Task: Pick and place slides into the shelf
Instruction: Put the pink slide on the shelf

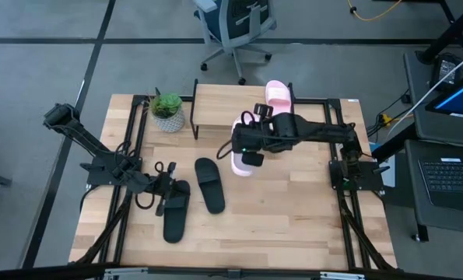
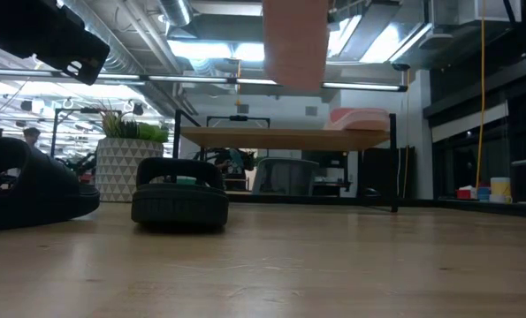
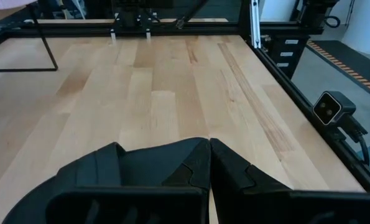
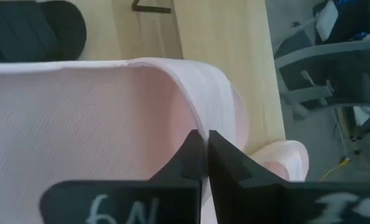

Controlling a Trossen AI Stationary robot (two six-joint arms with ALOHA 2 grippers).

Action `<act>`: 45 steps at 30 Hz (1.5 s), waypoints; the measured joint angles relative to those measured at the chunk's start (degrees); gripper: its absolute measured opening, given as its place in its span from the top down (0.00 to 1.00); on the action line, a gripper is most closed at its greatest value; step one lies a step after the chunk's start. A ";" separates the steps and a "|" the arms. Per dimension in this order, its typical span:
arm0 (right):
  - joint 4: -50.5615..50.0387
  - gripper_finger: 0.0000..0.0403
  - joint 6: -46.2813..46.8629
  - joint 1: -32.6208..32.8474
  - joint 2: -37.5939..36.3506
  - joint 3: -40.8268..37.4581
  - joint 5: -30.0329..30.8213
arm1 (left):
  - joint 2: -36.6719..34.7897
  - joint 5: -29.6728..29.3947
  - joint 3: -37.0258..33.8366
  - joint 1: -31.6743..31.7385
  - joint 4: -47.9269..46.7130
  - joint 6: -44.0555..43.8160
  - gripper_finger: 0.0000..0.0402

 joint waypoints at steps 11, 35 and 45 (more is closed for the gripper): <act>14.34 0.97 2.30 0.70 -4.67 -15.15 -4.24 | 0.00 0.45 -0.02 -0.02 -1.21 0.13 1.00; 32.85 0.97 -15.71 -6.63 -23.79 -41.24 1.54 | 0.00 -1.77 -0.02 0.00 -1.92 0.15 1.00; 36.85 0.97 -27.38 -13.25 -23.80 -41.24 0.36 | 0.00 -1.84 -0.02 0.00 -2.25 0.15 1.00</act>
